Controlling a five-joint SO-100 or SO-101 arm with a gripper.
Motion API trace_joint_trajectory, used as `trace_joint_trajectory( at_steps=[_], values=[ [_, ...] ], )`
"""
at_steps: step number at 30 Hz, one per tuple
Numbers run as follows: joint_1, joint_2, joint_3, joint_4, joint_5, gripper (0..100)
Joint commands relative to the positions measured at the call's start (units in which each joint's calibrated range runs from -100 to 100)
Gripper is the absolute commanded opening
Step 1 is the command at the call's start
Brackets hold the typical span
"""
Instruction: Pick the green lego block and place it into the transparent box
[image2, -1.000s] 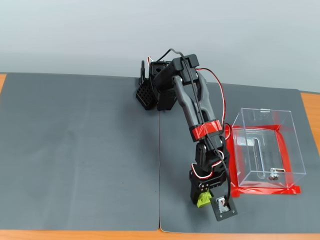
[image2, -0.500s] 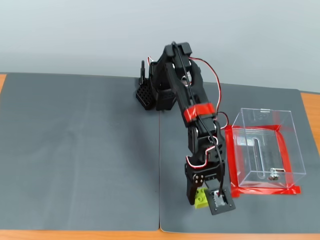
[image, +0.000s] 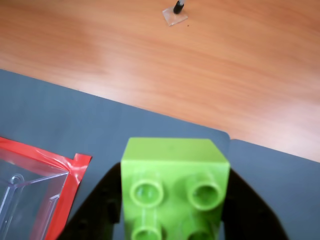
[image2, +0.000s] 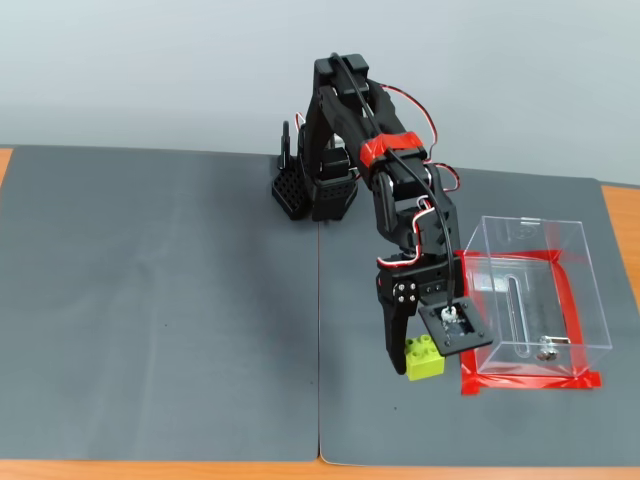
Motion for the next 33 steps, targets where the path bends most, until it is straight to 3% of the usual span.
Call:
trace_joint_trajectory(
  at_steps=[1,13,33],
  values=[
    [-2.85,-3.84,-3.15,0.22,0.00,11],
    [-16.20,-2.91,-7.58,0.22,0.00,11],
    [-32.99,-0.20,2.10,-0.56,-0.05,11]
  ],
)
